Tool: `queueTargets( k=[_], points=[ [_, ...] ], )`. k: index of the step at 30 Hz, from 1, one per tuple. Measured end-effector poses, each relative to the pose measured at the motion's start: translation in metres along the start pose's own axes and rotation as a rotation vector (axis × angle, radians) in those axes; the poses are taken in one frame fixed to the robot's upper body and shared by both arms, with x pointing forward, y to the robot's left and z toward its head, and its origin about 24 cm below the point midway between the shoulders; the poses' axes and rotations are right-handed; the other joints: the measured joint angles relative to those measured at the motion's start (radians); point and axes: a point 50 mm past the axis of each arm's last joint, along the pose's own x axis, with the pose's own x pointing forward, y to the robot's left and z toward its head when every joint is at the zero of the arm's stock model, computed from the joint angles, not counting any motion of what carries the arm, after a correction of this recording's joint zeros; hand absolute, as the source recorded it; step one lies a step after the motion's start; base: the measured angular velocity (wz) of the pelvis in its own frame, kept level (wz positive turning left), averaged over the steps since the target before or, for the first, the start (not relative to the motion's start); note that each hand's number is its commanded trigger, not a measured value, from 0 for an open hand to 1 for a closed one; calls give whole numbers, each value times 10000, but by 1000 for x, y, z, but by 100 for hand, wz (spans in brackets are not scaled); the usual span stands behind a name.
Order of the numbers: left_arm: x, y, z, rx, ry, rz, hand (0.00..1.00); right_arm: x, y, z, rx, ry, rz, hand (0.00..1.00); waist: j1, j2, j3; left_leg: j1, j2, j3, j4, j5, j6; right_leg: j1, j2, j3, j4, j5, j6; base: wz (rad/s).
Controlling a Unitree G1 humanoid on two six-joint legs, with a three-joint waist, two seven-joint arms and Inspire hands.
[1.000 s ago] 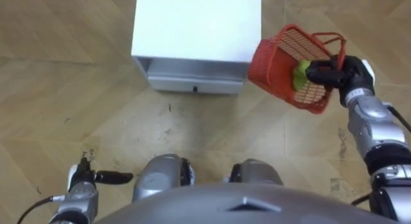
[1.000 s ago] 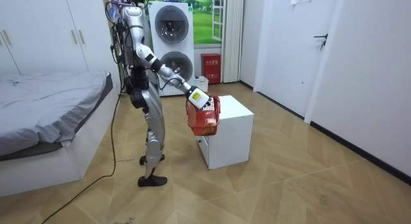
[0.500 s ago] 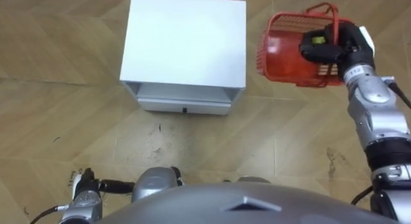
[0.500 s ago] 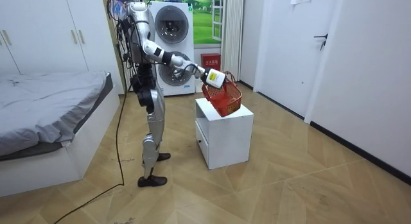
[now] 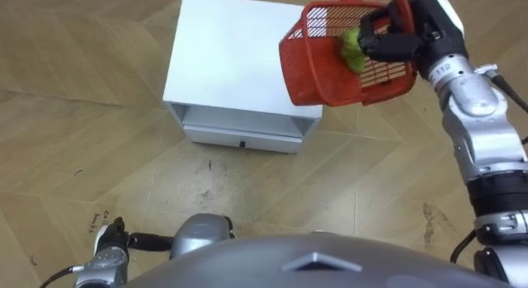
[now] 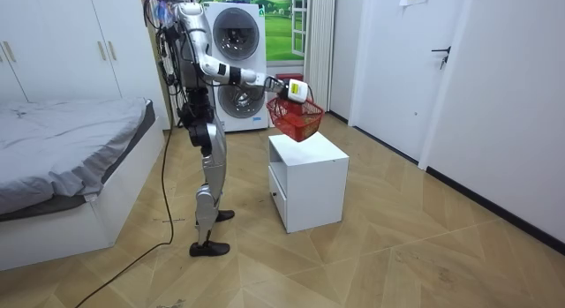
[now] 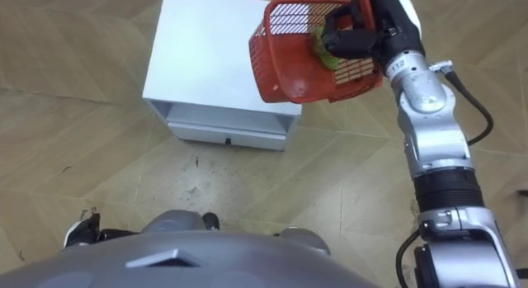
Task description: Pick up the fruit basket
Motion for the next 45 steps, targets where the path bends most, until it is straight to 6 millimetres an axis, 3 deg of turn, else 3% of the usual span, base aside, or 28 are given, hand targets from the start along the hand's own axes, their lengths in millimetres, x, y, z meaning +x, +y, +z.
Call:
queueTargets(
  k=[6, 9, 13, 16, 18, 20, 22, 23, 25, 26, 27, 29, 36, 40, 43, 45],
  points=[
    [-1, -1, -7, 75, 339, -35, 0, 2, 7, 1, 154, -54, 182, 100, 284, 71, 56, -127, -49, -129, 0, 0, 2, -31, -50, -186, 10, -2, 4, 5],
    [-1, -3, -9, 1113, 385, -180, 0, 3, 13, 1, -54, -28, 491, 100, 316, 104, 79, -195, -88, -123, 51, -23, 36, -58, -93, -263, 51, -10, 17, 6],
    [-1, -5, -8, 1329, 496, -391, 0, 5, 20, -4, 30, 290, 838, 100, 459, 111, 85, -224, -142, 45, 223, -120, 168, -338, -327, -260, 701, -122, 193, -4],
    [0, -8, -6, 1469, 526, -619, 0, 7, 23, -18, 89, 996, 1018, 100, 475, 162, 124, -232, -281, 34, 269, -271, 370, -1175, -649, -230, 2704, -222, 346, 5],
    [1, -9, -4, 1676, 590, -751, 0, 6, 25, -29, -132, 1584, 1131, 100, 478, 131, 146, -238, -497, -73, 684, -520, 655, -1847, -1108, -7, 4442, -207, 348, 22],
    [1, -9, -5, 1690, 620, -819, 0, 6, 25, -28, -355, 1602, 1219, 100, 520, 149, 166, -348, -657, -160, 1014, -697, 827, -2142, -1305, 39, 4942, -110, 351, 15],
    [2, -7, 1, 1765, 452, -813, 0, 8, 27, -29, -347, 1666, 1318, 100, 525, 206, 202, -474, -673, -341, 1163, -748, 927, -2302, -1242, 87, 4848, -42, 407, 12],
    [2, -4, 4, 1890, 383, -756, 0, 12, 28, -30, -299, 1785, 1410, 100, 528, 238, 239, -580, -598, -423, 1261, -742, 946, -2354, -994, 81, 4216, -234, 474, 23],
    [3, -1, 10, 2145, 195, -680, 0, 15, 27, -33, -257, 2011, 1445, 100, 521, 185, 209, -800, -609, -567, 1310, -728, 981, -2419, -676, 17, 2819, -183, 442, 29],
    [3, 0, 10, 2247, 172, -661, 0, 16, 26, -35, -202, 2141, 1438, 100, 559, 115, 195, -824, -714, -541, 1302, -751, 1019, -2467, -533, 0, 2021, 326, 291, 15],
    [3, -2, 7, 2241, 288, -693, 0, 16, 25, -39, -156, 2326, 1435, 100, 607, 175, 134, -793, -777, -600, 1256, -766, 1038, -2369, -517, -125, 1786, 417, 256, 8],
    [2, -3, 2, 2263, 396, -715, 0, 17, 24, -42, -71, 2511, 1437, 100, 655, 259, 100, -772, -740, -684, 1106, -763, 1034, -2201, -398, -146, 1396, 534, 264, 13],
    [0, 0, -11, 2308, 785, -714, 0, 22, 18, -53, 250, 3282, 1325, 100, 749, 246, 97, -789, -742, -978, 995, -761, 1031, -1958, -394, -522, 1030, 546, 284, 13],
    [-1, 0, -15, 2308, 875, -800, 0, 31, 12, -45, 170, 3245, 968, 100, 778, 263, 113, -769, -762, -996, 954, -758, 1031, -1943, -417, -521, 1027, 522, 316, 2],
    [-1, 0, -15, 2283, 856, -841, 0, 36, 6, -41, 198, 3225, 662, 100, 765, 281, 167, -755, -791, -1077, 954, -758, 1031, -1888, -439, -532, 1030, 487, 338, 10],
    [-1, -1, -16, 2278, 882, -928, 0, 41, -1, -36, 307, 3254, 465, 100, 769, 318, 269, -802, -791, -1094, 958, -758, 1032, -1921, -440, -554, 1034, 487, 337, 0]
  ],
)
